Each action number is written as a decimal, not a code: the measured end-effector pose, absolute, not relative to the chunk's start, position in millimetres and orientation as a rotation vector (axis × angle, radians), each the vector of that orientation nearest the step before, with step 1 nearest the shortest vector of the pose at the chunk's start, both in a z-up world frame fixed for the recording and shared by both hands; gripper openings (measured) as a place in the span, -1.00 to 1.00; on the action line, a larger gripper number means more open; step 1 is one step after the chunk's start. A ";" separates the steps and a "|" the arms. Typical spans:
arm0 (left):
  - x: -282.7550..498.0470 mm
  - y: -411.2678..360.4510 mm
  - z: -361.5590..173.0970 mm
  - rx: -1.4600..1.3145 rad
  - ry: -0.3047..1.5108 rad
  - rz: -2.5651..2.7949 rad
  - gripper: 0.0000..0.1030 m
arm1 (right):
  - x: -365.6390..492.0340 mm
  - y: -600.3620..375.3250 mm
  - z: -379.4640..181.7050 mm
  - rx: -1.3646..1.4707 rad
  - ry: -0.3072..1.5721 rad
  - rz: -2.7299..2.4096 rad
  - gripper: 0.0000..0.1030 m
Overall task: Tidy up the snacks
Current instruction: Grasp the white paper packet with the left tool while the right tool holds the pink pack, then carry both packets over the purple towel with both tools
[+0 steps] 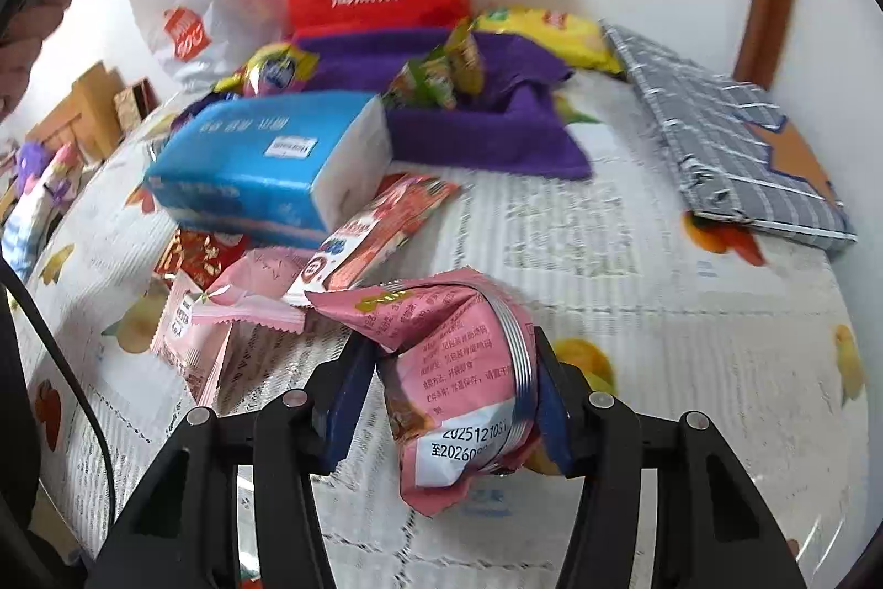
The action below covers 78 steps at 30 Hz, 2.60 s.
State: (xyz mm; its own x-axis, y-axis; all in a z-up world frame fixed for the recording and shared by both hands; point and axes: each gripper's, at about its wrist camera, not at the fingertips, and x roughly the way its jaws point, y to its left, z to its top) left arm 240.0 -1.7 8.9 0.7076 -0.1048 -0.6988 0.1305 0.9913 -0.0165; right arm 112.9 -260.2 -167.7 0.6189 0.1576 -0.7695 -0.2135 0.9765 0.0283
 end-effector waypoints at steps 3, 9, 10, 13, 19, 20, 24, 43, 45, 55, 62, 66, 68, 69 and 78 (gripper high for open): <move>237.6 7.1 3.2 0.043 0.779 -0.085 0.56 | 111.9 -271.6 -161.4 -0.075 0.850 0.173 0.05; 227.6 28.7 -33.9 0.143 0.849 0.031 0.56 | 131.6 -292.3 -172.3 0.052 0.848 0.130 0.05; 224.0 33.8 -40.3 0.155 0.855 0.044 0.56 | 135.2 -293.5 -175.4 0.075 0.852 0.132 0.05; 212.7 52.9 -63.4 0.127 0.903 0.052 0.56 | 140.4 -290.7 -181.3 0.090 0.851 0.135 0.05; 201.5 78.8 -105.9 -0.057 0.972 -0.016 0.56 | 139.1 -283.7 -185.8 0.041 0.825 0.137 0.06; 201.9 78.9 -113.5 -0.070 0.976 -0.029 0.56 | 138.5 -284.0 -186.7 0.040 0.823 0.139 0.06; 203.8 70.4 -130.8 -0.059 0.960 -0.043 0.54 | 138.7 -287.7 -188.0 0.061 0.825 0.150 0.06; 200.1 63.0 -159.6 -0.157 0.873 -0.104 -0.19 | 146.2 -290.3 -195.1 0.074 0.867 0.127 0.02; 200.4 65.4 -161.1 -0.179 0.867 -0.099 -0.19 | 146.0 -291.8 -195.0 0.082 0.866 0.131 0.02; 200.8 62.9 -158.9 -0.161 0.894 -0.117 -0.28 | 145.8 -288.9 -194.7 0.060 0.867 0.121 0.02; 197.7 60.5 -154.6 -0.162 0.884 -0.138 -0.51 | 146.7 -291.7 -194.3 0.079 0.868 0.153 0.02; 196.3 62.0 -150.9 -0.168 0.879 -0.139 -0.59 | 143.1 -288.7 -192.7 0.073 0.858 0.202 0.02; 195.1 64.1 -148.7 -0.174 0.872 -0.136 -0.60 | 139.9 -286.9 -190.2 0.064 0.836 0.209 0.02; 194.5 65.0 -147.6 -0.177 0.869 -0.136 -0.60 | 137.2 -286.4 -187.8 0.061 0.818 0.209 0.02; 187.9 69.9 -136.4 -0.198 0.842 -0.152 -0.61 | 125.9 -301.5 -178.2 0.136 0.742 0.126 -0.04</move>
